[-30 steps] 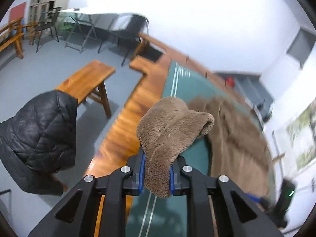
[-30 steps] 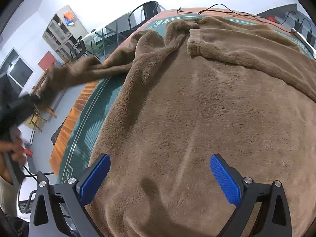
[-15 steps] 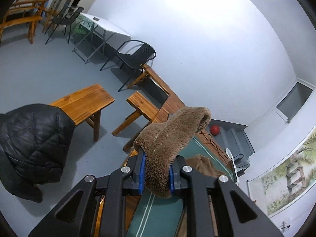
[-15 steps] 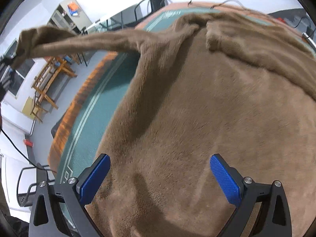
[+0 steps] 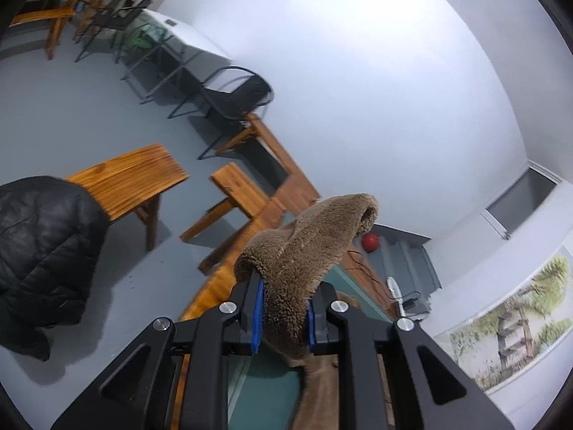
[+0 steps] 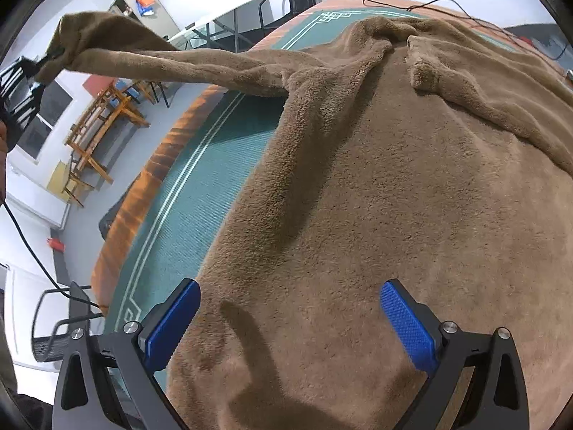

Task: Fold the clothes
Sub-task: 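Lift the side edge with the left gripper and carry it over the body, then lay the side over the sweater body and open the left gripper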

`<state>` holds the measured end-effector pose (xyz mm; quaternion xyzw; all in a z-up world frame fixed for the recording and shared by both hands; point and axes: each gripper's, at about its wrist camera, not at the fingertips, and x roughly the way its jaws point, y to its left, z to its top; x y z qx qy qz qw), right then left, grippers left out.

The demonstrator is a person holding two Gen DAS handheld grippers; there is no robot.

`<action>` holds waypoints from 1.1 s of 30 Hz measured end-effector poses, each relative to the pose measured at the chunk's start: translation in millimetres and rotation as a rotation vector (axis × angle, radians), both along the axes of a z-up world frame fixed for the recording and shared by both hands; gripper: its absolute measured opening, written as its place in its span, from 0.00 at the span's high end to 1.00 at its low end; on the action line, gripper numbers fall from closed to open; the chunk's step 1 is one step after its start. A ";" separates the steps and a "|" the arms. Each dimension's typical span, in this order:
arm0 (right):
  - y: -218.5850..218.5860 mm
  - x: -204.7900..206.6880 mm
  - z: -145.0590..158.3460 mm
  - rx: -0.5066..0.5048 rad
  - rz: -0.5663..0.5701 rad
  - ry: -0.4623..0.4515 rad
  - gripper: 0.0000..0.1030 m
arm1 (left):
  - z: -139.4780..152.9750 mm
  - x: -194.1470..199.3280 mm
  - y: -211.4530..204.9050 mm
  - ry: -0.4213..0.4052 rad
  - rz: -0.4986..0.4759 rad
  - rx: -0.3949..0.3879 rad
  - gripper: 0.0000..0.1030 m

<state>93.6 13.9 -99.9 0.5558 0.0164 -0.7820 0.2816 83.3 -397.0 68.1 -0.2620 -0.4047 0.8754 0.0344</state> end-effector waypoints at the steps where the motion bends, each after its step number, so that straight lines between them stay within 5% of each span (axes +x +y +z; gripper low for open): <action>1: 3.0 0.8 1.3 -0.003 -0.009 0.001 0.00 | 3.1 -3.1 6.0 0.007 -0.011 0.000 0.80; 14: 123.9 4.0 37.3 -0.049 -0.270 0.039 0.00 | 28.2 -59.4 183.1 0.047 -0.305 0.029 0.80; 21: 208.4 -1.6 53.1 -0.109 -0.403 0.057 0.00 | 9.1 -71.8 313.0 -0.026 -0.483 -0.004 0.80; 27: 266.9 -2.3 56.3 -0.125 -0.461 0.058 0.00 | -46.1 -77.1 408.9 -0.177 -0.569 -0.130 0.80; 33: 292.6 -9.7 51.3 -0.166 -0.442 0.043 0.00 | -118.1 -77.6 454.5 -0.373 -0.571 -0.188 0.77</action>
